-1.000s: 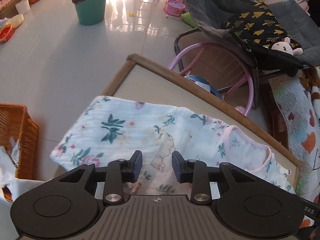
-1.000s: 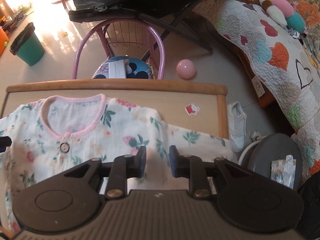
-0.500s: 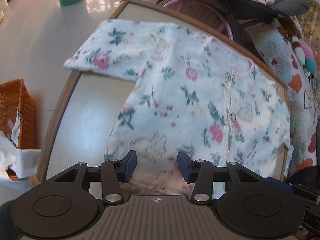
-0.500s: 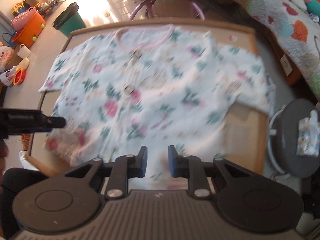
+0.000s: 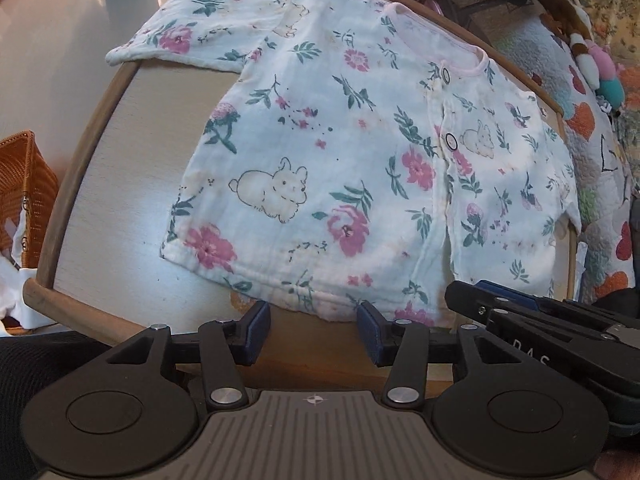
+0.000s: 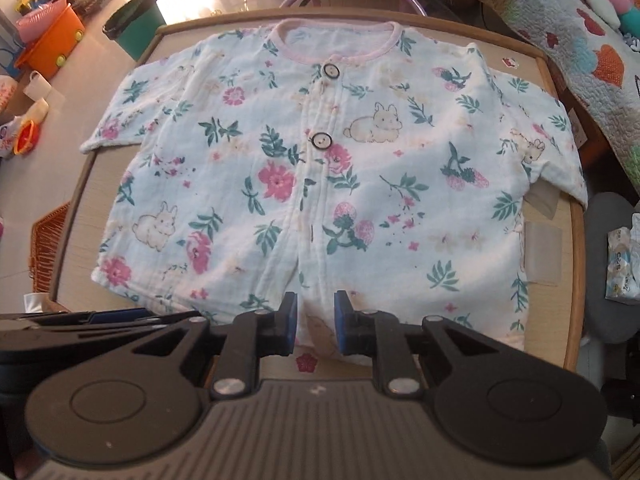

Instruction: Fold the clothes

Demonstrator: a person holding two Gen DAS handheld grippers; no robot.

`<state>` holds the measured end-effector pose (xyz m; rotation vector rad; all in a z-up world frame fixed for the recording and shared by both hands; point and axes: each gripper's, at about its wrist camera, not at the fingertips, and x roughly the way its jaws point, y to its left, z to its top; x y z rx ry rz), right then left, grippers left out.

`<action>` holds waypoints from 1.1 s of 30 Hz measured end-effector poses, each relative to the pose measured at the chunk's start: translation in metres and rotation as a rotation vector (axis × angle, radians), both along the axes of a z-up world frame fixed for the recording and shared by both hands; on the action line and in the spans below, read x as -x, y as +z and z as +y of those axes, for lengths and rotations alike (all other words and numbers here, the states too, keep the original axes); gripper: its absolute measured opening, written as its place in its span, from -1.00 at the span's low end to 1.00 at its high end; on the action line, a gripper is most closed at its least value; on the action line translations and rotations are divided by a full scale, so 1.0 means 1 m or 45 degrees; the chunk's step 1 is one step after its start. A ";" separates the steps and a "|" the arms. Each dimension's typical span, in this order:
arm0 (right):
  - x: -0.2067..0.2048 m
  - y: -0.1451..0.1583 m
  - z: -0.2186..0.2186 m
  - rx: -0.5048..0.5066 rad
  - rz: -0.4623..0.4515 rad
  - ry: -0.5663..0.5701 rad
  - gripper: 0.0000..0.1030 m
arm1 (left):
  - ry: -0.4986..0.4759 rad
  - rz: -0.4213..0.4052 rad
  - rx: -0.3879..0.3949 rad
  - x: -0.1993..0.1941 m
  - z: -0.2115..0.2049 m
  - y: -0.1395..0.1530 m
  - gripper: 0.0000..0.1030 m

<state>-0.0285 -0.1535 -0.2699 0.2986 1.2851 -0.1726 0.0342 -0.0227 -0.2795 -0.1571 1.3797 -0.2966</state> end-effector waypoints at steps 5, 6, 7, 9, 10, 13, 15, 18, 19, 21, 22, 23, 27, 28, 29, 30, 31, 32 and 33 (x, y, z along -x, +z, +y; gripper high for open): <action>0.000 -0.008 0.004 0.024 0.029 0.018 -0.67 | 0.044 0.012 0.029 -0.001 0.008 0.004 -0.03; 0.000 -0.009 0.005 0.033 0.031 0.020 -0.78 | 0.048 0.010 0.033 -0.001 0.010 0.005 -0.03; -0.001 -0.009 0.005 0.040 0.030 0.022 -0.85 | 0.051 0.007 0.034 -0.002 0.012 0.007 -0.03; 0.000 -0.007 0.005 0.037 0.025 0.022 -0.98 | 0.053 0.005 0.031 -0.004 0.015 0.010 -0.03; 0.000 -0.006 0.005 0.033 0.020 0.022 -0.99 | 0.058 0.007 0.028 -0.005 0.017 0.011 -0.03; -0.001 0.002 0.004 0.013 0.003 0.019 -0.99 | 0.087 0.018 0.031 -0.008 0.024 0.012 -0.02; -0.001 0.008 0.001 -0.024 -0.009 0.000 -0.99 | 0.103 0.029 0.042 -0.009 0.028 0.011 -0.02; -0.006 0.019 -0.002 -0.087 -0.032 -0.025 -0.99 | 0.112 0.029 0.049 -0.010 0.032 0.012 -0.02; -0.008 0.022 -0.002 -0.098 -0.036 -0.026 -0.99 | 0.113 0.028 0.050 -0.010 0.033 0.013 -0.02; -0.014 0.022 0.000 -0.106 -0.028 -0.019 -0.99 | 0.114 0.031 0.055 -0.011 0.034 0.013 -0.02; -0.017 0.021 0.002 -0.109 -0.020 -0.015 -0.99 | 0.115 0.033 0.058 -0.011 0.035 0.013 -0.02; -0.019 0.017 0.004 -0.113 -0.004 -0.009 -0.99 | 0.112 0.033 0.056 -0.011 0.035 0.013 -0.02; -0.023 -0.002 0.013 -0.096 0.065 0.010 -0.99 | 0.098 0.036 0.043 -0.012 0.036 0.013 -0.02; -0.023 -0.007 0.014 -0.095 0.075 0.003 -0.99 | 0.095 0.038 0.038 -0.013 0.036 0.013 -0.02; -0.022 -0.010 0.014 -0.098 0.076 -0.006 -0.99 | 0.094 0.039 0.034 -0.014 0.036 0.013 -0.02; -0.021 -0.012 0.013 -0.104 0.071 -0.015 -0.98 | 0.093 0.038 0.029 -0.014 0.037 0.013 -0.02; -0.020 -0.014 0.013 -0.110 0.067 -0.024 -0.98 | 0.091 0.037 0.025 -0.015 0.037 0.013 -0.02; -0.019 -0.015 0.012 -0.123 0.060 -0.036 -0.95 | 0.091 0.035 0.022 -0.016 0.037 0.014 -0.01; -0.018 -0.015 0.010 -0.147 0.056 -0.047 -0.89 | 0.091 0.033 0.019 -0.017 0.037 0.014 -0.01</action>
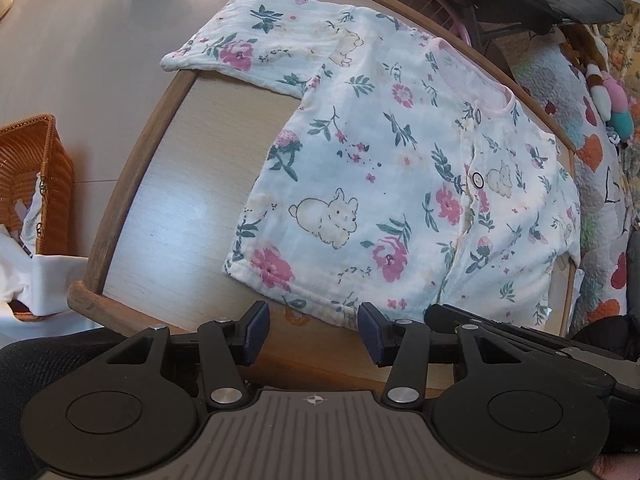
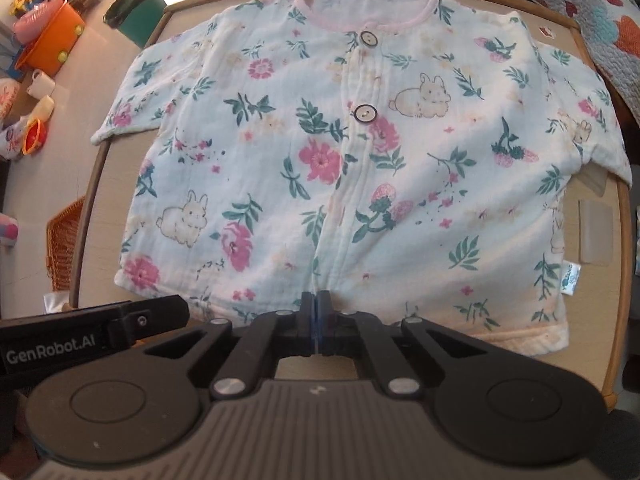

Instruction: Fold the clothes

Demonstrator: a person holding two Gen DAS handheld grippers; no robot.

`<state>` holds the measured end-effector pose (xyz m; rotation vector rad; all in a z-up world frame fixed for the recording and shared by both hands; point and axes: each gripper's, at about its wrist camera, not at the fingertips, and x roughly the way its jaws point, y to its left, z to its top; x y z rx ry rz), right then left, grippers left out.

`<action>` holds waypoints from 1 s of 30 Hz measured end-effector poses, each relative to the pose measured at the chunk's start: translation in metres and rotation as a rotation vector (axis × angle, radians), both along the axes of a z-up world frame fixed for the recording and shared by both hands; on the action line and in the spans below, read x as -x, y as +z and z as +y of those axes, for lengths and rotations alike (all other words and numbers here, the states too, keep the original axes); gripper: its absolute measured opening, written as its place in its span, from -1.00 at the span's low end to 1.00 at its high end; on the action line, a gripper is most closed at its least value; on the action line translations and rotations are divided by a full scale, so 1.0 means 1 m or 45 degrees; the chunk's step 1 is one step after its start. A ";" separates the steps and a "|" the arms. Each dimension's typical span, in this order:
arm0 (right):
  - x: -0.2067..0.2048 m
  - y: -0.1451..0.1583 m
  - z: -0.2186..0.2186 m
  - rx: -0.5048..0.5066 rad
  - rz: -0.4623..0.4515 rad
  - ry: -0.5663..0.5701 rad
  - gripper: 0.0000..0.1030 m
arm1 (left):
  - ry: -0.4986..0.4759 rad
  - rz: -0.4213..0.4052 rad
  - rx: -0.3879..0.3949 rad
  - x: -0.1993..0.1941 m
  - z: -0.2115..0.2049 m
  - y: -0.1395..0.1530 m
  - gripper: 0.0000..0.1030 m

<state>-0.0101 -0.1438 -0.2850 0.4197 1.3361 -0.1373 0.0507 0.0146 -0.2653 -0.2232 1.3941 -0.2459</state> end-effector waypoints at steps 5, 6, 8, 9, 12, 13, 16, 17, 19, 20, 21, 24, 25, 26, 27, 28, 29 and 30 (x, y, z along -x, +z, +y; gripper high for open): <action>0.006 0.016 -0.017 -0.095 0.011 -0.010 -0.72 | 0.009 -0.010 -0.016 -0.003 0.001 0.004 0.01; 0.009 0.024 -0.022 -0.105 -0.010 -0.004 -0.64 | 0.010 -0.013 -0.017 -0.004 0.001 0.005 0.02; 0.015 0.040 -0.036 -0.160 -0.057 0.000 -0.51 | 0.013 -0.018 -0.020 -0.005 0.000 0.006 0.04; 0.018 0.046 -0.045 -0.203 -0.080 -0.010 -0.45 | 0.012 -0.018 -0.018 -0.005 -0.001 0.007 0.04; 0.029 0.050 -0.084 -0.252 -0.115 -0.137 -0.45 | 0.001 -0.024 0.002 -0.003 -0.009 0.009 0.04; 0.034 0.048 -0.095 -0.224 -0.110 -0.182 -0.45 | -0.007 -0.031 0.012 -0.001 -0.014 0.010 0.04; 0.046 0.035 -0.120 -0.142 -0.070 -0.281 -0.46 | -0.043 -0.056 0.038 0.002 -0.030 0.013 0.04; 0.050 0.028 -0.124 -0.124 -0.060 -0.295 -0.46 | -0.053 -0.063 0.051 0.005 -0.039 0.013 0.04; 0.056 0.015 -0.128 -0.110 -0.041 -0.309 -0.47 | -0.062 -0.069 0.078 0.006 -0.054 0.013 0.04; 0.059 0.010 -0.129 -0.107 -0.033 -0.317 -0.49 | -0.066 -0.072 0.090 0.006 -0.062 0.013 0.04; 0.062 0.005 -0.129 -0.100 -0.026 -0.320 -0.52 | -0.066 -0.079 0.098 0.005 -0.070 0.012 0.04; 0.066 -0.001 -0.127 -0.075 -0.027 -0.317 -0.54 | -0.050 -0.098 0.103 0.002 -0.090 0.009 0.04; 0.067 -0.001 -0.127 -0.069 -0.031 -0.314 -0.54 | -0.039 -0.091 0.099 0.001 -0.095 0.007 0.04; 0.067 -0.001 -0.127 -0.060 -0.027 -0.309 -0.56 | -0.024 -0.071 0.099 -0.002 -0.100 0.005 0.04; 0.067 -0.001 -0.126 -0.049 -0.020 -0.303 -0.57 | -0.009 -0.060 0.102 -0.004 -0.103 0.002 0.04; 0.067 -0.001 -0.125 -0.032 -0.010 -0.297 -0.57 | 0.006 -0.049 0.104 -0.007 -0.106 0.000 0.04; 0.068 -0.001 -0.124 -0.011 0.003 -0.290 -0.57 | 0.021 -0.045 0.089 -0.009 -0.108 -0.003 0.04; 0.069 -0.002 -0.123 0.014 0.015 -0.281 -0.58 | 0.023 -0.040 0.078 -0.010 -0.110 -0.005 0.04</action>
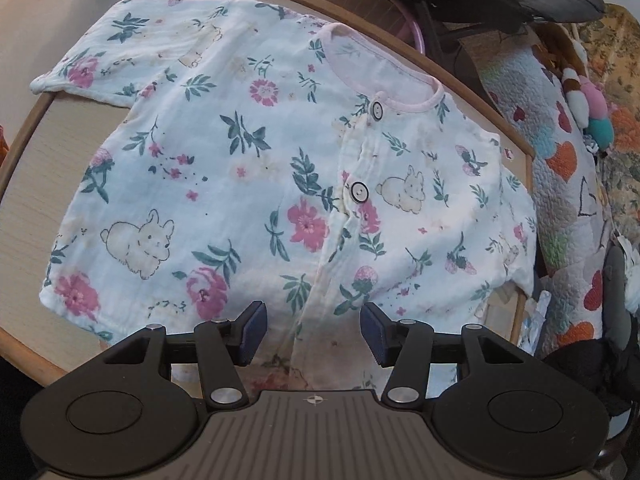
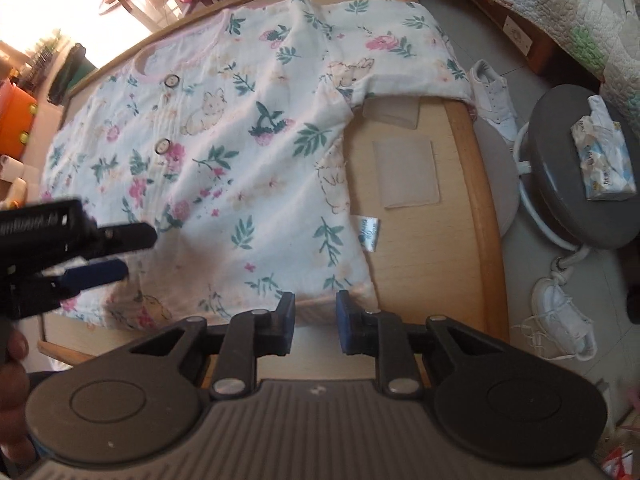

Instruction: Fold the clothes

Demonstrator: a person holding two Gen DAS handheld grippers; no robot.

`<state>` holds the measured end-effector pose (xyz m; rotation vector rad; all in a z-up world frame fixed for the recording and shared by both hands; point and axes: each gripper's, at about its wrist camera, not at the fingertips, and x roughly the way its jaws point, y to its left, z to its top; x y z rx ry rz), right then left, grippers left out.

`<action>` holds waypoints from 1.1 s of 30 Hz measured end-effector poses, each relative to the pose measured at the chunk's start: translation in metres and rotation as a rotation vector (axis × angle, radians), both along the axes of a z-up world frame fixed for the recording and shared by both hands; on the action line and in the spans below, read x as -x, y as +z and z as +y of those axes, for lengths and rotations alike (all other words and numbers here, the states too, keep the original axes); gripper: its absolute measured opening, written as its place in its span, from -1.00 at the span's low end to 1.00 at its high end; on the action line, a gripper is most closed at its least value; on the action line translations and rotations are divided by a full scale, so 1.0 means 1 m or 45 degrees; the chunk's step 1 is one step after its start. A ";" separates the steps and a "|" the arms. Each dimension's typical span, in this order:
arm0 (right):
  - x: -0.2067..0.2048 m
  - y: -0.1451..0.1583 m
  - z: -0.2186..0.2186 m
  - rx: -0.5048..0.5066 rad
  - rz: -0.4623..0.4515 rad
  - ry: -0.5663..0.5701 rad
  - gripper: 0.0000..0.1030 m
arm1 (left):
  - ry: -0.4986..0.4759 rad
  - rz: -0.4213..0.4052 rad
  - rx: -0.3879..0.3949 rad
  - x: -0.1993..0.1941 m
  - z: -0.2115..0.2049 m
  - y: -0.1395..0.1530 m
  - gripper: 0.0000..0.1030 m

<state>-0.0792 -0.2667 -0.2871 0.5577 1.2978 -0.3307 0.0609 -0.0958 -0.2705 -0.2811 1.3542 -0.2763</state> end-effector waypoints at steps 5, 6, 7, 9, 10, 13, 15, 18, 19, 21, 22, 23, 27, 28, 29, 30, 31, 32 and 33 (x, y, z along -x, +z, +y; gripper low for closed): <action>0.007 -0.001 -0.001 0.013 0.000 0.011 -0.58 | -0.028 -0.016 -0.046 -0.001 -0.008 -0.003 0.09; 0.007 0.002 -0.003 0.021 -0.006 0.008 -0.58 | -0.037 -0.014 -0.052 -0.001 -0.009 -0.003 0.09; 0.008 0.006 -0.005 0.035 -0.024 0.004 -0.58 | -0.047 -0.012 -0.058 0.000 -0.010 -0.002 0.09; 0.007 0.018 -0.010 0.062 -0.072 0.002 -0.58 | -0.043 -0.007 -0.050 0.000 -0.007 -0.002 0.09; 0.005 0.023 -0.013 0.076 -0.093 -0.001 -0.58 | -0.040 -0.004 -0.045 0.000 -0.006 -0.002 0.09; -0.005 0.027 -0.023 0.157 -0.077 -0.012 -0.56 | -0.031 0.010 -0.036 -0.003 -0.003 -0.003 0.10; -0.009 0.022 -0.027 0.186 -0.041 -0.007 -0.56 | -0.035 0.014 -0.033 -0.004 -0.002 -0.004 0.10; -0.007 0.013 -0.027 0.165 -0.011 0.023 -0.56 | -0.048 0.011 -0.036 -0.004 -0.002 -0.005 0.10; -0.006 0.010 -0.025 0.158 -0.006 0.033 -0.56 | -0.052 0.010 -0.040 -0.004 -0.003 -0.005 0.10; -0.004 0.003 -0.021 0.139 0.002 0.041 -0.58 | -0.059 0.009 -0.045 -0.004 -0.004 -0.005 0.10; -0.003 0.001 -0.020 0.128 -0.001 0.039 -0.58 | -0.061 0.009 -0.047 -0.004 -0.004 -0.005 0.10; -0.003 0.000 -0.018 0.117 -0.006 0.036 -0.58 | -0.064 0.009 -0.049 -0.005 -0.005 -0.005 0.10; -0.006 -0.001 -0.015 0.141 -0.016 0.045 -0.89 | -0.054 0.014 -0.038 -0.005 -0.003 -0.006 0.10; -0.006 0.000 -0.015 0.140 -0.012 0.046 -0.93 | -0.052 0.015 -0.036 -0.006 -0.003 -0.006 0.10; -0.005 0.000 -0.013 0.141 -0.004 0.049 -0.95 | -0.053 0.015 -0.037 -0.006 -0.004 -0.006 0.10; -0.004 0.001 -0.012 0.139 0.005 0.050 -0.95 | -0.054 0.014 -0.038 -0.005 -0.004 -0.006 0.10; -0.002 0.001 -0.011 0.132 0.014 0.046 -0.95 | -0.056 0.013 -0.039 -0.005 -0.004 -0.006 0.10; 0.001 0.001 -0.010 0.126 0.021 0.039 -0.95 | -0.056 0.013 -0.041 -0.005 -0.005 -0.006 0.10; 0.004 0.001 -0.009 0.124 0.026 0.031 -0.95 | -0.057 0.011 -0.043 -0.005 -0.005 -0.006 0.10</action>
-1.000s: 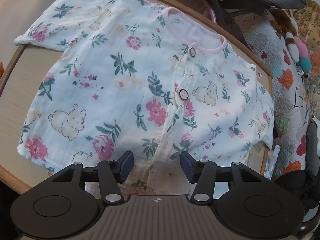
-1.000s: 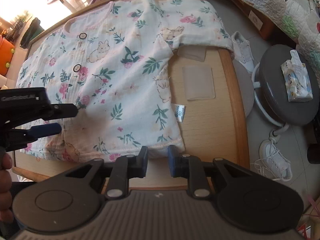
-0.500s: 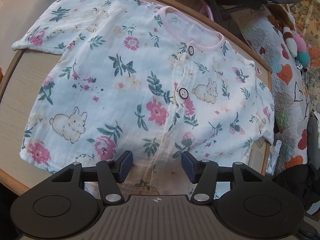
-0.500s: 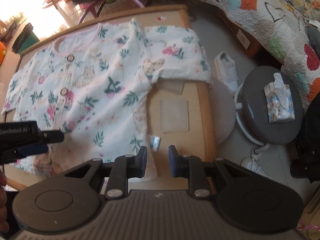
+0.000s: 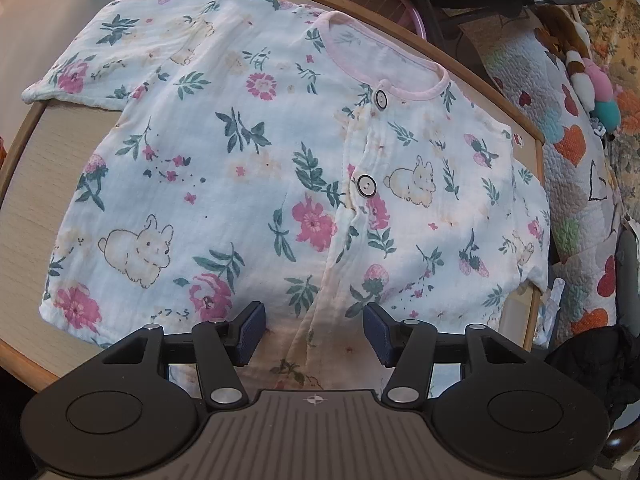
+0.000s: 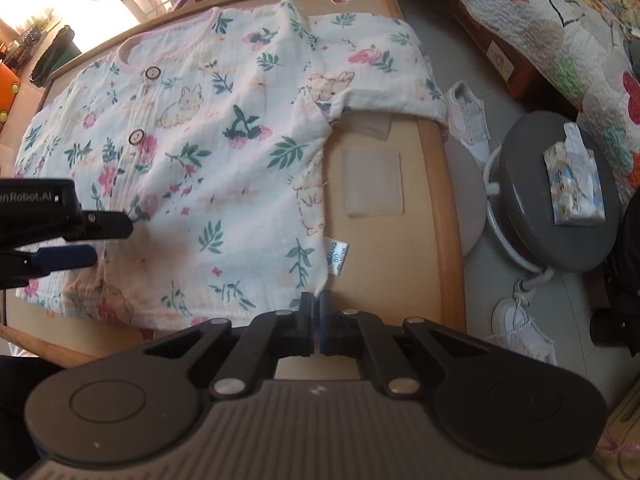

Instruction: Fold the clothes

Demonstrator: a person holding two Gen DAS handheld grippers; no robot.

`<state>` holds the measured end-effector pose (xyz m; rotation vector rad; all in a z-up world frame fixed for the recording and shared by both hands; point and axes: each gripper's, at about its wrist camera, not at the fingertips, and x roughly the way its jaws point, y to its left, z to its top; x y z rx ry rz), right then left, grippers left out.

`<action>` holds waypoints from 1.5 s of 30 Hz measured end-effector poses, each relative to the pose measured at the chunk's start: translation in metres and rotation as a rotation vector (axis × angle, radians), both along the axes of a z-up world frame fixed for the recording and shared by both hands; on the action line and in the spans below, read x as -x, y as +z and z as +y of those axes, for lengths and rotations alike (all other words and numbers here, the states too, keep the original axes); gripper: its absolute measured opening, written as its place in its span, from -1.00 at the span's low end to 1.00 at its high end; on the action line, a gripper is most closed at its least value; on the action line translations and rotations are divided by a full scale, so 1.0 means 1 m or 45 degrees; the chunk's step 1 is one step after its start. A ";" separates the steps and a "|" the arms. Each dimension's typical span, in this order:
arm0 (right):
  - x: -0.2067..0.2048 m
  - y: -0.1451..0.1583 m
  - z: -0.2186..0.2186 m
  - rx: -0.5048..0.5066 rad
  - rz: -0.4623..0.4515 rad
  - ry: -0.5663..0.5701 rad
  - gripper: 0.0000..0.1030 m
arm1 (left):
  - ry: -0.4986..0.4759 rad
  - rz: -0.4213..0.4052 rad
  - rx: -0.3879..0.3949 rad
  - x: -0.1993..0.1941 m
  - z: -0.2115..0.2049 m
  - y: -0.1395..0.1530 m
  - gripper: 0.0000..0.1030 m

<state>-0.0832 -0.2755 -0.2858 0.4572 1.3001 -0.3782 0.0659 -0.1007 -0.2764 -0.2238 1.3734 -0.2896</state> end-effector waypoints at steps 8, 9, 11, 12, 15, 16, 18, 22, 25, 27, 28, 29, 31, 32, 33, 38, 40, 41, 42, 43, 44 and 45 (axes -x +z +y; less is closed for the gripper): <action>0.003 0.005 0.001 0.008 0.014 -0.029 -0.92 | -0.013 0.014 0.003 0.000 0.003 0.002 0.11; 0.002 0.009 0.002 0.021 0.012 -0.019 -0.91 | -0.005 0.020 0.009 0.000 0.005 0.003 0.11; -0.003 0.021 0.006 0.064 -0.012 0.023 -0.90 | 0.005 0.018 0.021 -0.001 0.010 0.007 0.11; -0.007 0.027 0.008 0.081 -0.024 0.042 -0.90 | 0.007 0.015 0.020 -0.001 0.012 0.008 0.11; -0.021 0.033 0.018 0.102 -0.037 0.092 -0.90 | 0.009 0.021 0.000 -0.003 0.017 0.011 0.11; -0.025 0.031 0.022 0.108 -0.026 0.105 -0.90 | 0.010 0.026 -0.008 -0.003 0.019 0.011 0.11; -0.033 0.026 0.028 0.122 -0.002 0.133 -0.90 | 0.008 0.042 -0.013 -0.003 0.022 0.007 0.11; -0.032 0.009 0.036 0.132 0.063 0.155 -0.90 | -0.007 0.059 -0.022 -0.001 0.027 0.001 0.11; -0.023 0.006 0.034 0.171 0.089 0.146 -0.90 | 0.001 0.062 -0.024 -0.001 0.030 -0.003 0.11; -0.017 0.009 0.028 0.172 0.098 0.129 -0.89 | 0.010 0.068 -0.015 -0.002 0.032 -0.002 0.11; -0.013 0.010 0.024 0.162 0.099 0.113 -0.89 | 0.014 0.072 -0.012 -0.003 0.032 -0.002 0.11; -0.010 0.012 0.019 0.150 0.098 0.095 -0.89 | 0.016 0.071 -0.004 -0.003 0.033 0.000 0.11; -0.005 0.015 0.011 0.150 0.108 0.059 -0.89 | 0.017 0.063 0.016 -0.002 0.033 0.003 0.11; -0.002 0.018 0.008 0.159 0.108 0.046 -0.89 | 0.010 0.062 0.019 -0.001 0.033 0.004 0.11; 0.001 0.021 0.006 0.169 0.102 0.040 -0.88 | 0.003 0.062 0.022 0.001 0.033 0.006 0.11; 0.007 0.033 0.007 0.148 0.037 0.047 -0.88 | -0.018 0.050 -0.040 0.007 0.037 0.008 0.11; 0.003 0.037 0.013 0.123 0.003 0.069 -0.88 | -0.037 0.036 -0.079 0.008 0.040 0.010 0.11; 0.000 0.037 0.017 0.112 -0.009 0.082 -0.88 | -0.051 0.032 -0.101 0.009 0.040 0.010 0.11; -0.005 0.036 0.021 0.101 -0.013 0.095 -0.88 | -0.071 0.030 -0.116 0.009 0.041 0.010 0.11; -0.009 0.034 0.025 0.095 -0.015 0.106 -0.88 | -0.085 0.033 -0.120 0.010 0.042 0.009 0.11; -0.014 0.031 0.029 0.092 -0.013 0.120 -0.88 | -0.093 0.041 -0.120 0.011 0.042 0.008 0.11; -0.019 0.026 0.034 0.092 -0.006 0.138 -0.88 | -0.097 0.047 -0.117 0.011 0.042 0.006 0.11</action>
